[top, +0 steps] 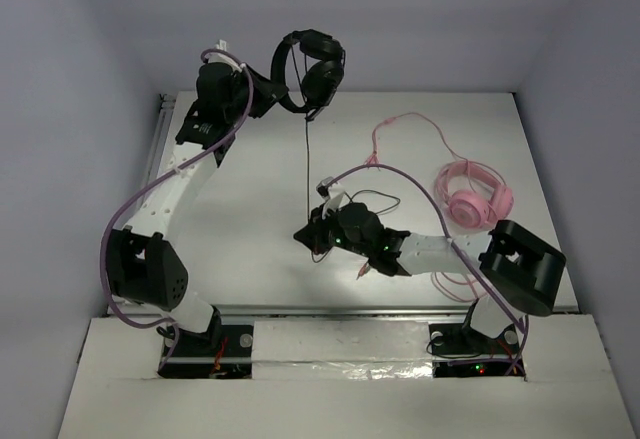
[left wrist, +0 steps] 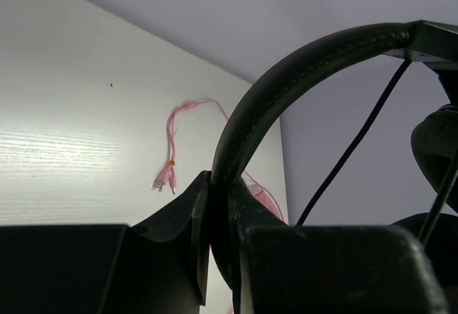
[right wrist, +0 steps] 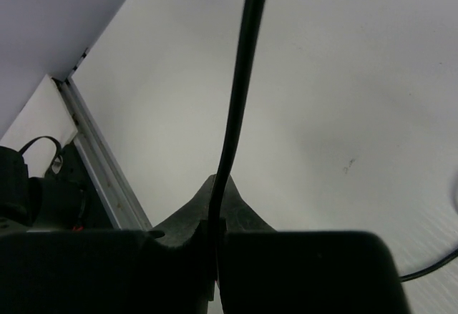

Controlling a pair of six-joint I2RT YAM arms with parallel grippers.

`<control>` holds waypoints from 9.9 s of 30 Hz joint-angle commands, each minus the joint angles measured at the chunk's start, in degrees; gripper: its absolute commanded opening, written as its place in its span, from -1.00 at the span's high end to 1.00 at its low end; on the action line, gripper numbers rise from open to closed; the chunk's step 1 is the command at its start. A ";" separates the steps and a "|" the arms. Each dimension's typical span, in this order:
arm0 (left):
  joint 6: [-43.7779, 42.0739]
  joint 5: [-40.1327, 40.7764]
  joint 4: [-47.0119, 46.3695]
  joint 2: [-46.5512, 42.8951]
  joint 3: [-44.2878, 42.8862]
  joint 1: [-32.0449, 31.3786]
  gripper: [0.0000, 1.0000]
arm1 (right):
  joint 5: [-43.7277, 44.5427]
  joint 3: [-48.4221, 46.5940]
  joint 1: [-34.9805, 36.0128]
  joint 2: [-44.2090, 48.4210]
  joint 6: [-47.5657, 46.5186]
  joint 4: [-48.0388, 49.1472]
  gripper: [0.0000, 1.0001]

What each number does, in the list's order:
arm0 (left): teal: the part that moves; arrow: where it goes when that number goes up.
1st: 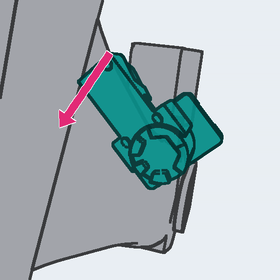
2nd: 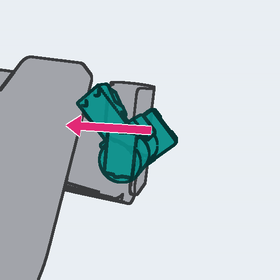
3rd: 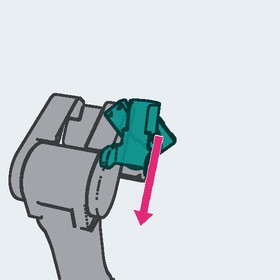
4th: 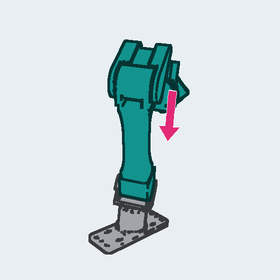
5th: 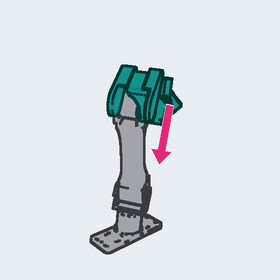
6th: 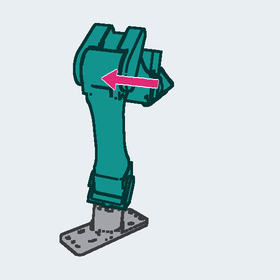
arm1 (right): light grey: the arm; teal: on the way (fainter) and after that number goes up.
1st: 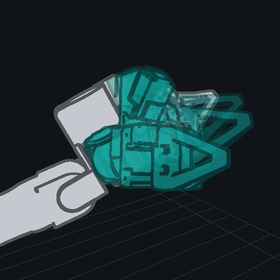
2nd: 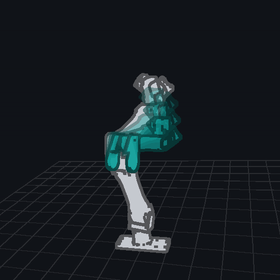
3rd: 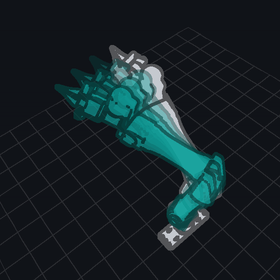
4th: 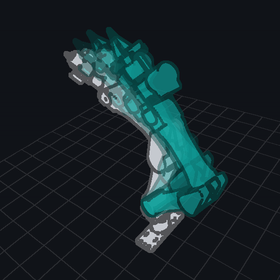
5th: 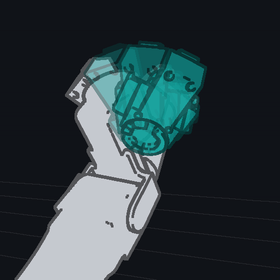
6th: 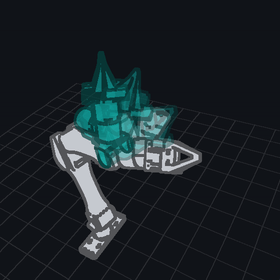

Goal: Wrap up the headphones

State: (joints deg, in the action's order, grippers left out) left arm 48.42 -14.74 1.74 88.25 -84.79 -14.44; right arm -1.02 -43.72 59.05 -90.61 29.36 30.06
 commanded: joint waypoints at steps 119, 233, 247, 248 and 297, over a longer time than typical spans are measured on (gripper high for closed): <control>-12.93 -7.93 3.11 -14.42 -14.79 -11.50 1.00 | -23.24 8.39 -24.94 -4.31 5.53 32.16 0.28; -4.21 18.43 -11.93 -5.20 25.36 -19.74 1.00 | -3.99 -28.08 18.65 10.01 -8.71 -25.49 1.00; -10.26 23.62 -12.73 -5.72 34.79 -26.34 1.00 | 8.83 -26.15 13.81 20.03 -11.87 -29.89 1.00; -11.41 23.10 -12.38 -5.37 34.78 -27.39 1.00 | 8.93 -26.15 13.12 20.81 -12.22 -31.11 1.00; -44.82 -16.87 14.88 -24.08 24.06 -19.32 1.00 | 28.08 -29.67 -15.53 29.34 -24.98 -63.40 1.00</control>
State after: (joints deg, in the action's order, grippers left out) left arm 2.39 -21.50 21.74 67.40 -58.94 -35.90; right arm 21.02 -74.52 44.88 -64.45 3.09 -41.47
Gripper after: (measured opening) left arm 0.076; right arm 0.010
